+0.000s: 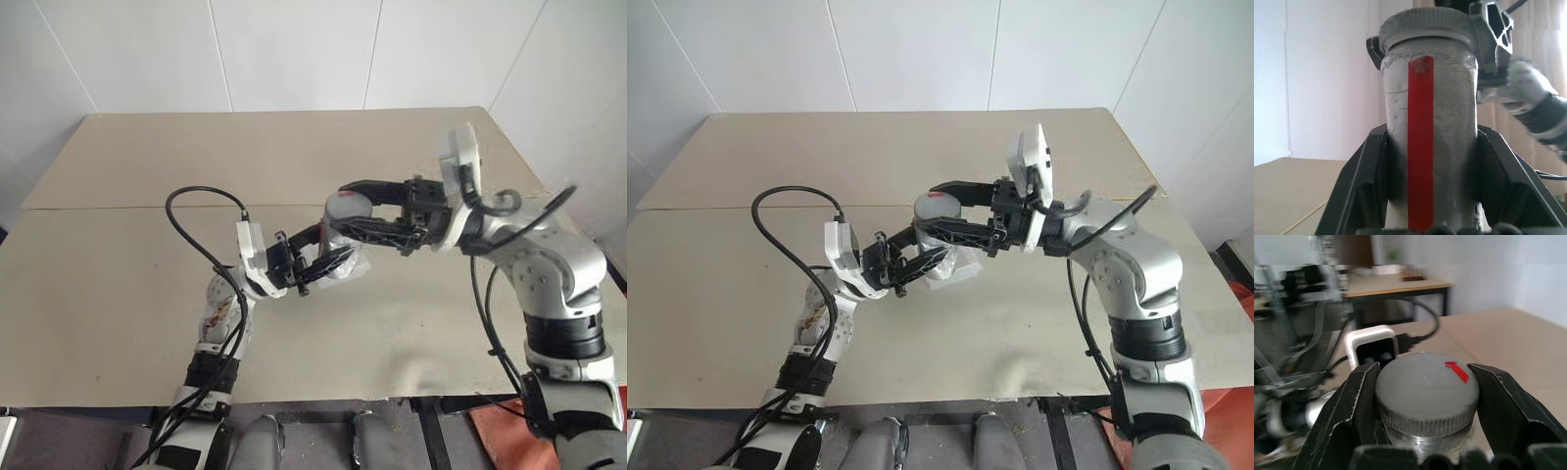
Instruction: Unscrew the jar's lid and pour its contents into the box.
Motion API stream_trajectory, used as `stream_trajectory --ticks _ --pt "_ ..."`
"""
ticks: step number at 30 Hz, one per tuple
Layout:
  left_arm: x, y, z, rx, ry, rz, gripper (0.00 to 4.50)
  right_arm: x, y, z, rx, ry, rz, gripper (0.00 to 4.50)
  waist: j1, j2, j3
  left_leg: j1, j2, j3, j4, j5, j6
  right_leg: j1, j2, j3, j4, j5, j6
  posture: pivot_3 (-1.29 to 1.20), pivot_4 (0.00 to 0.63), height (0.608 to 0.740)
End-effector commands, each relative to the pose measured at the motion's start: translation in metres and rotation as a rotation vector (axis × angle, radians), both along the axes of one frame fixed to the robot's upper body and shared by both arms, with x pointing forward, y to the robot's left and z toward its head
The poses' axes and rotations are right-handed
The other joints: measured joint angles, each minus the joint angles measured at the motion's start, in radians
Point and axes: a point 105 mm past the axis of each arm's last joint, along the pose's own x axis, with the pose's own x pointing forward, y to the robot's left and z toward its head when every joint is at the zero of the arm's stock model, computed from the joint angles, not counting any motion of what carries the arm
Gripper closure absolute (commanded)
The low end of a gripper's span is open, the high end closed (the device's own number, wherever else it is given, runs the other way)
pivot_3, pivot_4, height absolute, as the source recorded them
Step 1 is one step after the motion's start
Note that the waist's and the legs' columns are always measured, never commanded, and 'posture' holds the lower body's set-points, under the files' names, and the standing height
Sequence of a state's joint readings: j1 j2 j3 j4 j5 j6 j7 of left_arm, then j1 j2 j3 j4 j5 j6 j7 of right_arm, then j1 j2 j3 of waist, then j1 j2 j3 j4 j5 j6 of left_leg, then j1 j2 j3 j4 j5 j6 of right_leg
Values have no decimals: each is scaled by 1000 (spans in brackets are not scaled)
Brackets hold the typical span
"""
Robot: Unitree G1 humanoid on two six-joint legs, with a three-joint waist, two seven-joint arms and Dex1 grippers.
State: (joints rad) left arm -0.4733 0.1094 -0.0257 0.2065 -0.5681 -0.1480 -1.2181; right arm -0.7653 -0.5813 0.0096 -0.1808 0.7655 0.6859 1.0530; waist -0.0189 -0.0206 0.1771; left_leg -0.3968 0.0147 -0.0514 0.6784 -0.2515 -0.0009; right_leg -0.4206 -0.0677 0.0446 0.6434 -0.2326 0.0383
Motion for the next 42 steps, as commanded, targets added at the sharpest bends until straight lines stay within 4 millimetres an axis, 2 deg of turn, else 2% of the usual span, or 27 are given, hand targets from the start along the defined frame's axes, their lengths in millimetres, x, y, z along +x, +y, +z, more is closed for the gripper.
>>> stream_trajectory --ticks 1,4,8,12,14,18,21,26,33,36,42 --pt "-8 -5 0 20 -20 -39 2389 -10 4 13 -36 -96 185 1720 0 0 0 0 0 0 0 0 0 0 0 0 0 0 0 0 150 740" --pt "-9 -7 -1 20 -20 -45 2389 -8 5 16 -61 -92 273 1720 1 0 0 0 0 0 0 0 0 0 0 0 1 0 0 0 150 740" --pt "-10 -7 -1 21 -20 -43 2389 -2 4 16 -88 -123 306 1720 2 0 0 0 0 0 0 0 0 0 0 0 1 0 0 0 150 740" --pt "-10 -6 -2 21 -20 -37 2389 2 0 17 -82 -129 306 401 3 0 0 0 0 0 0 0 0 -1 0 0 1 0 0 0 150 740" --pt "-10 -6 -3 23 -19 -36 2389 1 -3 18 -73 -136 307 39 3 0 0 0 0 0 0 0 0 -1 0 0 1 0 0 0 150 740" --pt "-10 -6 -5 25 -18 -36 2389 0 -8 23 -41 -242 234 39 4 0 0 0 0 0 0 0 0 -1 0 0 1 0 0 0 150 740" --pt "-9 -6 -5 23 -19 -24 2389 -6 -13 28 -35 -254 204 39 4 0 0 0 0 0 0 0 0 -1 0 0 1 0 0 0 150 740" --pt "-4 -6 -3 8 -30 22 2389 -12 -13 29 -28 -279 23 39 5 0 0 0 0 0 0 0 0 -1 -1 0 1 0 0 0 150 740" --pt "5 -8 -4 14 -55 97 2389 -18 8 15 -12 -301 -289 39 2 0 0 0 0 0 0 0 -1 -1 0 0 3 0 0 0 150 740" --pt "5 -9 -4 11 -55 95 2389 -15 13 9 -18 -318 -374 39 4 0 0 0 0 -1 0 1 -2 -1 0 0 3 0 -1 0 150 740" --pt "6 -8 -3 0 -41 88 2389 -11 12 11 26 -286 -450 39 4 0 0 0 -1 -1 0 2 -2 -1 0 0 3 1 0 0 150 740"
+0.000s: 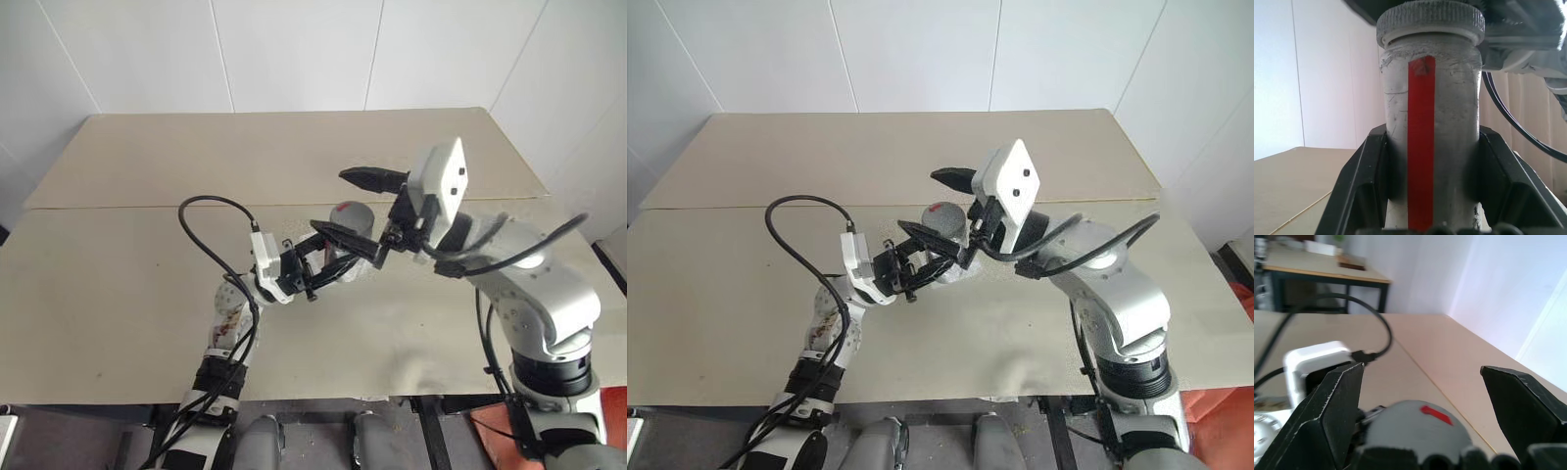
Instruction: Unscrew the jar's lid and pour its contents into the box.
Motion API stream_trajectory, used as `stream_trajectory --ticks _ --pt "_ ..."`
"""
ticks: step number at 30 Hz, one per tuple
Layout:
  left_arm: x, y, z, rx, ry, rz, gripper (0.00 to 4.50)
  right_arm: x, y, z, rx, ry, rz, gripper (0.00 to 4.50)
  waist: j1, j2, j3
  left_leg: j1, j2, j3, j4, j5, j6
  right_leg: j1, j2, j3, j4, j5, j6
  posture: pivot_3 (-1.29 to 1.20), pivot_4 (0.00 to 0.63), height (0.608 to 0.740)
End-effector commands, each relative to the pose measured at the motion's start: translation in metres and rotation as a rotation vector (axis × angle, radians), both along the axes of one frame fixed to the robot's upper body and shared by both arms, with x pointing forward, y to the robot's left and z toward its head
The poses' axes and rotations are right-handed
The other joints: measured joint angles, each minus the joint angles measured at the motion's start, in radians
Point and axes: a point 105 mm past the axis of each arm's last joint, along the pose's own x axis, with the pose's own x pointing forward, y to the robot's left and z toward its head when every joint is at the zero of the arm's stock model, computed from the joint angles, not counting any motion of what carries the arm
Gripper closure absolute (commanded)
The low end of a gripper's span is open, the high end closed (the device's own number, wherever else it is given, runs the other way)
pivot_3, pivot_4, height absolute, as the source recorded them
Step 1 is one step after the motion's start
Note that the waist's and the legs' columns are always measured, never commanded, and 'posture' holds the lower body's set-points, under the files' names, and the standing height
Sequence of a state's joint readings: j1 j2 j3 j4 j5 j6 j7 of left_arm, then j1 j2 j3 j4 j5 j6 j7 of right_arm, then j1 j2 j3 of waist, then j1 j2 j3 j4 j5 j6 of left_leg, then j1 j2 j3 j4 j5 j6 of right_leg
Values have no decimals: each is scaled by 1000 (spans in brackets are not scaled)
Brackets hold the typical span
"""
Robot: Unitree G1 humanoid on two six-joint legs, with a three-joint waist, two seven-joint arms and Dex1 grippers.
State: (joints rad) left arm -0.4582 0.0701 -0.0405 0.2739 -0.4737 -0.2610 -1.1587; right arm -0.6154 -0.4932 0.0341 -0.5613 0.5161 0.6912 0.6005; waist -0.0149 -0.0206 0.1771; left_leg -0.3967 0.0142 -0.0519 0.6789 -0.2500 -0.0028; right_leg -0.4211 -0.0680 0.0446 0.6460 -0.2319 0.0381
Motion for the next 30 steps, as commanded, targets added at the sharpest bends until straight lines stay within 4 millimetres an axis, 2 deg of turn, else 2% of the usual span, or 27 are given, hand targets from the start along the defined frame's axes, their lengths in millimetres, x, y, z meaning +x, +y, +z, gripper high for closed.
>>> stream_trajectory --ticks 1,13,30 --pt "0 0 13 -30 -38 -6 2389 -4 -2 10 14 -42 -25 39 0 0 0 0 0 0 0 0 0 0 0 0 0 0 0 0 150 740" --pt "4 6 16 -48 -29 9 2389 -9 -15 8 11 -24 -44 39 -1 0 0 0 0 0 0 0 0 0 0 0 0 0 0 0 150 740" --pt "8 11 16 -44 -27 18 2389 -9 -46 4 -8 -6 -126 39 0 0 0 0 0 0 0 0 0 0 0 0 -1 0 0 0 150 740"
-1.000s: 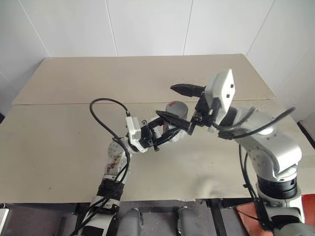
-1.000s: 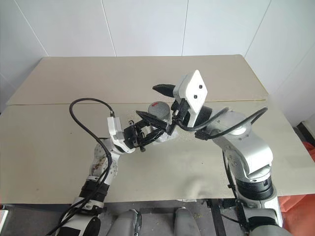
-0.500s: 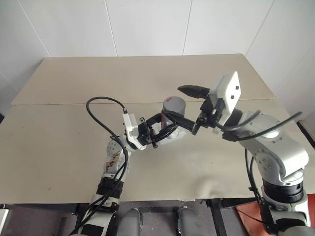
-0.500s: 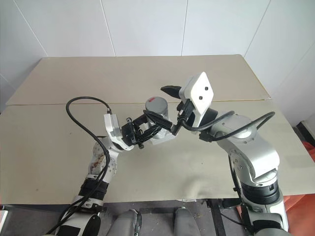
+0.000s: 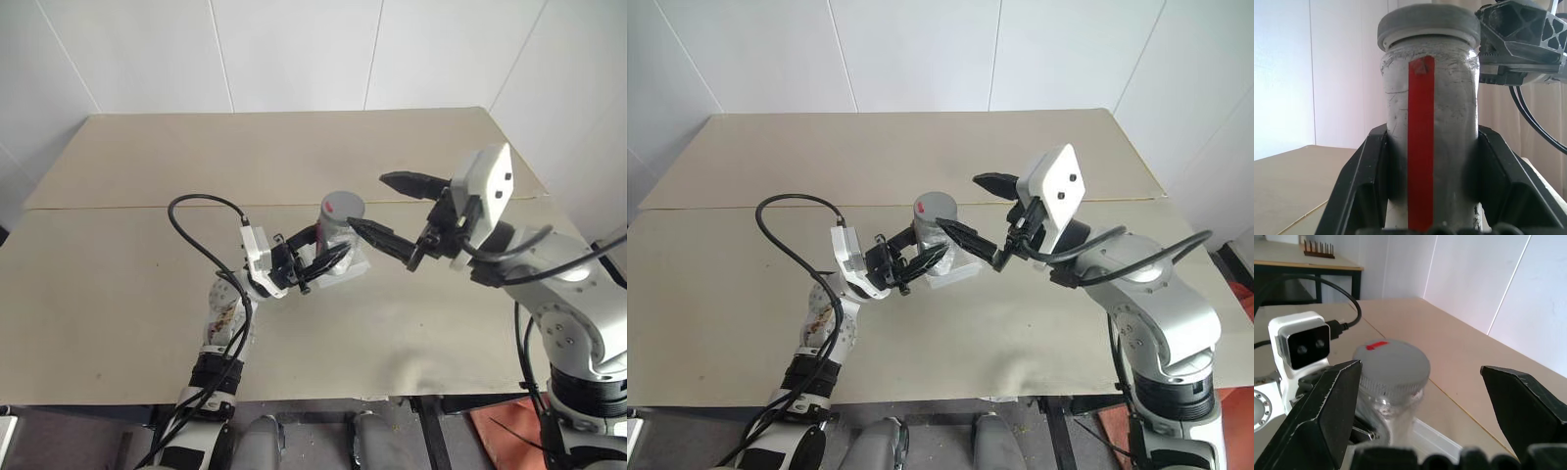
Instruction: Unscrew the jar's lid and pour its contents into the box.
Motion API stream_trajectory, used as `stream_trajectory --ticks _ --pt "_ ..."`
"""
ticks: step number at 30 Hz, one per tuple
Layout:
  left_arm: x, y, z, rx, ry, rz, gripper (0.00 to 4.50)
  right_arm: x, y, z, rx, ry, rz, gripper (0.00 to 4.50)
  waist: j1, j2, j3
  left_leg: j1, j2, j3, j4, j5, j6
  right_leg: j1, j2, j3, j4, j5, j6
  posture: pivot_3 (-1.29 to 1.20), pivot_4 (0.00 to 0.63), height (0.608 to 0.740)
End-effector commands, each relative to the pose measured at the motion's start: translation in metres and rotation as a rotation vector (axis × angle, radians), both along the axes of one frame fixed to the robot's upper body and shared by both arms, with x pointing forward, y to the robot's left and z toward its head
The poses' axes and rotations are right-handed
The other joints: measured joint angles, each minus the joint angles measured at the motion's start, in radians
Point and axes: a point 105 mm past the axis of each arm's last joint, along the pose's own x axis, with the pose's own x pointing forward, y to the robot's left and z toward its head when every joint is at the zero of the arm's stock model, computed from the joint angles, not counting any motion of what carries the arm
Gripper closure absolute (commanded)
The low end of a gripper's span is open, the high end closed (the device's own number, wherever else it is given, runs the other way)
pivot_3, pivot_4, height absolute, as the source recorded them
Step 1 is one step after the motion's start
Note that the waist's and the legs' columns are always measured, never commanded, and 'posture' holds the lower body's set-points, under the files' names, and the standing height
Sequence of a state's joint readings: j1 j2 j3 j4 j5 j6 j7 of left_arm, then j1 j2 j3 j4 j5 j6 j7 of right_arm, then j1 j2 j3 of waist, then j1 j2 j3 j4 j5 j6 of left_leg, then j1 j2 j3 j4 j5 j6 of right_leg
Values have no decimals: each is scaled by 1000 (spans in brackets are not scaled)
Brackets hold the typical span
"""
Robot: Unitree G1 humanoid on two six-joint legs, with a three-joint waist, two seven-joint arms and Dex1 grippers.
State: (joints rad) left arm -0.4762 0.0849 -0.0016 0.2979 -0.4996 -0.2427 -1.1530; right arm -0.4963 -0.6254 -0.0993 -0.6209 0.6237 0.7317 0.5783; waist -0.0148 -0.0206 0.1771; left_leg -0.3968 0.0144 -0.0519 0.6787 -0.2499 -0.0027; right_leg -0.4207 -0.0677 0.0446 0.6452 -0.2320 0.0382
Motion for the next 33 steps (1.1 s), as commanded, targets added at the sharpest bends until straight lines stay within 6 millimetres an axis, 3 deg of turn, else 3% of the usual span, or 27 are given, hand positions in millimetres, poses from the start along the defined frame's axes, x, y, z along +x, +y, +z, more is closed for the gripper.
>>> stream_trajectory --ticks 1,6,12,19,33 --pt "-1 0 14 -18 -53 -13 2389 -4 -8 11 4 -58 -24 39 0 0 0 0 0 0 0 0 0 0 0 0 0 0 0 0 150 740" --pt "0 0 13 -14 -53 -12 2389 -7 -13 16 22 -62 -24 39 0 0 0 0 0 0 0 0 0 0 0 0 0 0 0 0 150 740" --pt "0 -2 11 -9 -55 -8 2389 -24 -4 28 126 31 140 39 -1 0 0 0 0 0 0 0 0 0 0 0 -1 0 0 0 150 740" --pt "-3 -7 12 -9 -74 -29 2389 -11 16 15 95 68 147 39 -1 0 0 0 0 0 0 0 0 0 0 0 0 0 0 0 150 740" --pt "-5 -8 10 -1 -81 -35 2389 2 21 10 83 62 129 39 0 0 0 -1 0 0 0 0 0 0 0 0 -1 0 0 0 150 740"
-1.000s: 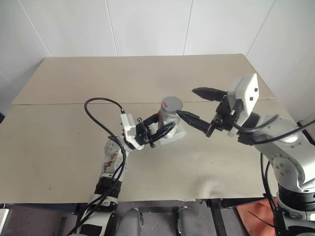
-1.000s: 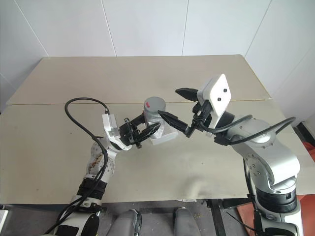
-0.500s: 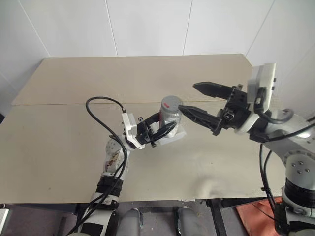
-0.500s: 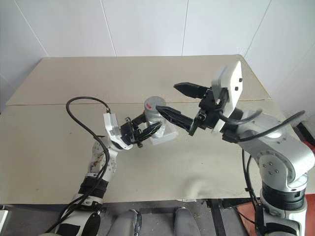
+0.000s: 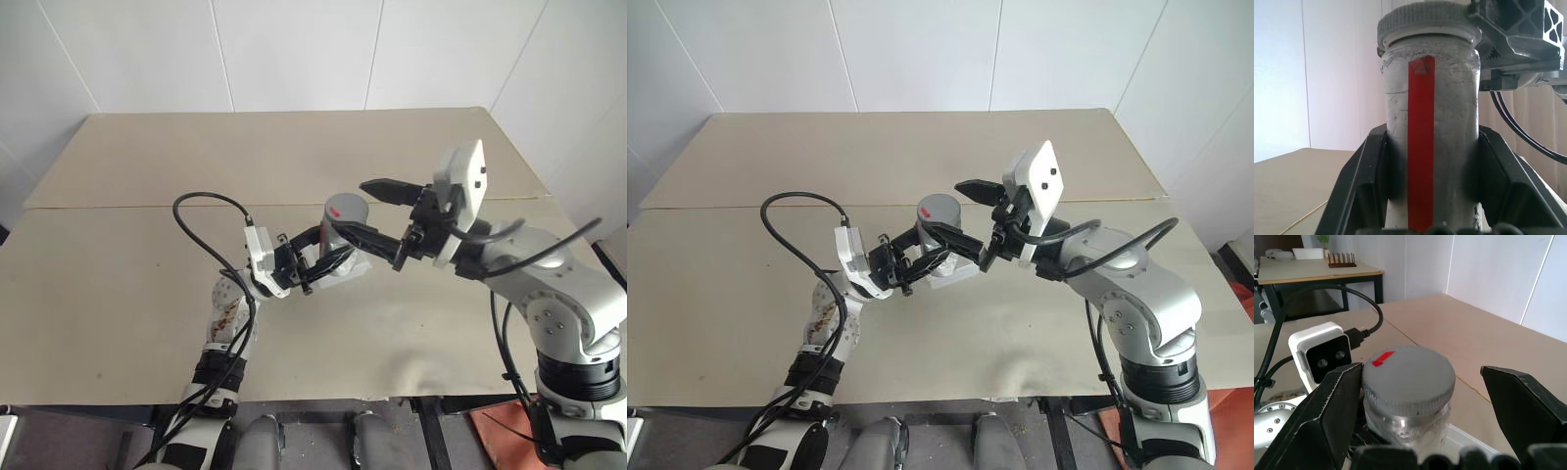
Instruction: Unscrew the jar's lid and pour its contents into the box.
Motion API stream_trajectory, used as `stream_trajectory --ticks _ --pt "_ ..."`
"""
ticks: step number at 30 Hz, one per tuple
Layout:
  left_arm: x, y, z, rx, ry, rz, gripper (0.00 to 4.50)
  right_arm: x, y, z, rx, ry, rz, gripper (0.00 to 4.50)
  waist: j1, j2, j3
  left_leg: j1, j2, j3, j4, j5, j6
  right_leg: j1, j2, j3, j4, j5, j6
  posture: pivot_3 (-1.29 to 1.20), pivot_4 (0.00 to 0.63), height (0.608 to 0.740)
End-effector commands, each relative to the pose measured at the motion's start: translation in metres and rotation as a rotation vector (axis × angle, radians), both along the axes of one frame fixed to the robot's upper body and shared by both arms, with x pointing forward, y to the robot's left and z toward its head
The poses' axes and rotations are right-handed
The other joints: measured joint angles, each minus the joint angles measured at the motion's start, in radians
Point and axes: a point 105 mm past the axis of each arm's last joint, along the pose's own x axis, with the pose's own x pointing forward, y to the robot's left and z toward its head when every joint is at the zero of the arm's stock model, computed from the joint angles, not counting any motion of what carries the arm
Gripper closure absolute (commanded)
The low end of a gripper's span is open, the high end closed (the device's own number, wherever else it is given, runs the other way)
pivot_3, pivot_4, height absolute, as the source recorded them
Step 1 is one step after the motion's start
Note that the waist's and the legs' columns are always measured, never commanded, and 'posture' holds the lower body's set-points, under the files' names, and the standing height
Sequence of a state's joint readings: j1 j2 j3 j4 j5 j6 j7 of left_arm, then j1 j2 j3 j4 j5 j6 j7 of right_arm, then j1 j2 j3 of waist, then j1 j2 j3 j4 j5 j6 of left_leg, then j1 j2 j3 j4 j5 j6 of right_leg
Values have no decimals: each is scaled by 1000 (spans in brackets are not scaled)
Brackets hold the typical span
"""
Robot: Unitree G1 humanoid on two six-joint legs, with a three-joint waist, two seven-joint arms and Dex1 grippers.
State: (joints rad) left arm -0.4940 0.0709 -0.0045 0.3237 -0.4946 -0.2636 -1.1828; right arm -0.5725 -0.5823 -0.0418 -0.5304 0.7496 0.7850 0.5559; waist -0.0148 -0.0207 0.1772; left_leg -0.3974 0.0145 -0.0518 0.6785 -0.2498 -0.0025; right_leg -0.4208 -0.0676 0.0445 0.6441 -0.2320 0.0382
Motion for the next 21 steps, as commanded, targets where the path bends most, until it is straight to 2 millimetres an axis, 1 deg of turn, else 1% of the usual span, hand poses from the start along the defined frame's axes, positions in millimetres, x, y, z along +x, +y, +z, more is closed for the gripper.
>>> stream_trajectory --ticks 1,4,7,8,10,11,18,21 --pt "-4 -3 10 -5 -60 -8 2389 -5 2 14 16 -71 19 39 0 0 0 0 0 0 0 0 0 0 0 0 0 0 0 0 150 740" --pt "-4 -3 10 -6 -60 -9 2389 -6 4 13 24 -60 37 39 0 0 0 0 0 0 0 0 0 0 0 0 0 0 0 0 150 740" --pt "-4 -3 10 -7 -60 -10 2389 -7 4 13 35 -50 52 605 0 0 0 0 0 0 0 0 0 0 0 0 0 0 0 0 150 740" --pt "-4 -3 10 -6 -60 -10 2389 -7 4 13 35 -53 48 853 0 0 0 0 0 0 0 0 0 0 0 0 0 0 0 0 150 740" --pt "-4 -3 9 -6 -59 -10 2389 -7 5 13 31 -62 41 1538 0 0 0 0 0 0 0 0 0 0 0 0 0 0 0 0 150 740" --pt "-4 -3 9 -5 -59 -10 2389 -7 5 13 26 -68 35 1720 0 0 0 0 0 0 0 0 0 0 0 0 0 0 0 0 150 740" --pt "-3 -2 9 -2 -55 -9 2389 -7 5 14 26 -73 35 1720 0 0 0 0 0 0 0 0 0 0 0 0 0 0 0 0 150 740" --pt "-3 -2 6 7 -55 -8 2389 -7 5 23 83 -70 36 1720 -1 0 0 0 0 0 0 0 0 0 0 0 0 0 0 0 150 740"
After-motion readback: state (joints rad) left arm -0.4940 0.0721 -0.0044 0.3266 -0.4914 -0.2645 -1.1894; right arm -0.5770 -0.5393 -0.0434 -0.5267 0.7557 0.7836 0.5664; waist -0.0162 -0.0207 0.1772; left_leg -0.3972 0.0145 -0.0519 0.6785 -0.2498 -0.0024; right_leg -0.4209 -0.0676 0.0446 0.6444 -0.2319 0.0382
